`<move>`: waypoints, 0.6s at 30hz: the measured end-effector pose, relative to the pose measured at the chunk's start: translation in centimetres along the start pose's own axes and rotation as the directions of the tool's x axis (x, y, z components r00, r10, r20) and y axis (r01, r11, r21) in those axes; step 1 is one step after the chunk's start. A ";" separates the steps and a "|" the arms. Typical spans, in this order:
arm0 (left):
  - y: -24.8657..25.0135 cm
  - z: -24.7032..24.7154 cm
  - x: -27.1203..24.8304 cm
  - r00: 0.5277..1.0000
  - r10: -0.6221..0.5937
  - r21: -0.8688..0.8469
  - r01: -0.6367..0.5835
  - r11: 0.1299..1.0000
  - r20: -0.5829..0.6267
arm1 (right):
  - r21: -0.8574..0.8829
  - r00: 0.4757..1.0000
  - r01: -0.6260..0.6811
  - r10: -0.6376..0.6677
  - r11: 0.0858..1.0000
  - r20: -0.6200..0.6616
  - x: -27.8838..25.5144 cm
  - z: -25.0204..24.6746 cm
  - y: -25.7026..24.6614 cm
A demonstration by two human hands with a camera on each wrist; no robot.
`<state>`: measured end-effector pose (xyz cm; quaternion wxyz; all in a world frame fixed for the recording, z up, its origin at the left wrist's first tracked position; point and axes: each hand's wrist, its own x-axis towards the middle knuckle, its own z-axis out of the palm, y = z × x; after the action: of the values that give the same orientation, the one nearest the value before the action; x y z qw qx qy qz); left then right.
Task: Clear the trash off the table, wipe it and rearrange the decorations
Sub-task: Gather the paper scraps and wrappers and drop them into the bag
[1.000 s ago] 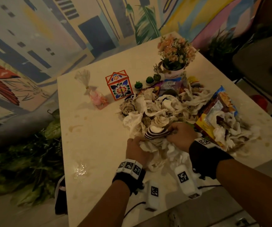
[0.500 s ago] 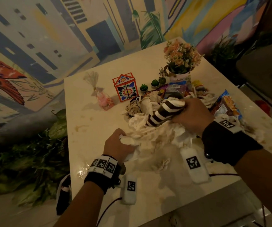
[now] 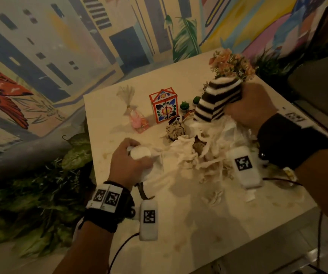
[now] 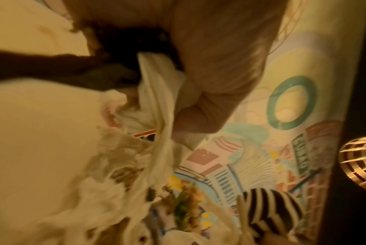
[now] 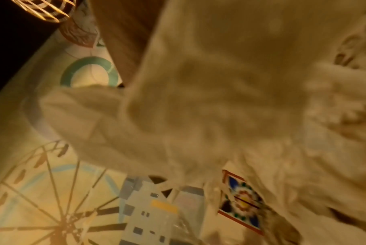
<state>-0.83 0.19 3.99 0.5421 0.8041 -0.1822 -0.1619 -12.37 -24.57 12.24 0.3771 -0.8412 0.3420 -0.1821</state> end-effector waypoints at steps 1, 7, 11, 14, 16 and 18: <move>1.1 -1.0 0.2 0.999 0.040 -0.068 -0.040 0.997 -0.001 | 0.013 0.999 0.022 -0.021 1.000 -0.032 0.2 -0.3 -1.1; 5.3 -6.2 1.5 0.977 0.208 -0.174 -0.198 0.965 0.046 | 0.029 0.994 0.072 -0.069 0.997 -0.081 -0.2 0.8 -5.6; 5.0 -8.1 2.0 0.969 0.229 -0.128 -0.216 0.968 0.097 | 0.016 0.996 0.062 -0.061 0.998 -0.072 -1.2 2.7 -6.4; 3.9 -9.1 2.3 0.970 0.225 -0.090 -0.217 0.972 0.090 | 0.049 0.995 0.014 -0.009 0.999 -0.095 -1.6 3.9 -6.5; 2.9 -9.5 2.3 0.977 0.199 -0.083 -0.193 0.978 0.069 | 0.067 0.994 -0.007 0.014 0.998 -0.104 -1.8 4.7 -6.8; 1.9 -9.8 2.1 0.986 0.164 -0.092 -0.160 0.983 0.042 | 0.099 0.996 -0.010 0.019 0.995 -0.088 -2.0 5.0 -7.7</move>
<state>5.26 6.53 9.11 0.5837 0.7578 -0.2531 -0.1450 -7.55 -16.92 14.81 0.4039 -0.8102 0.3550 -0.2333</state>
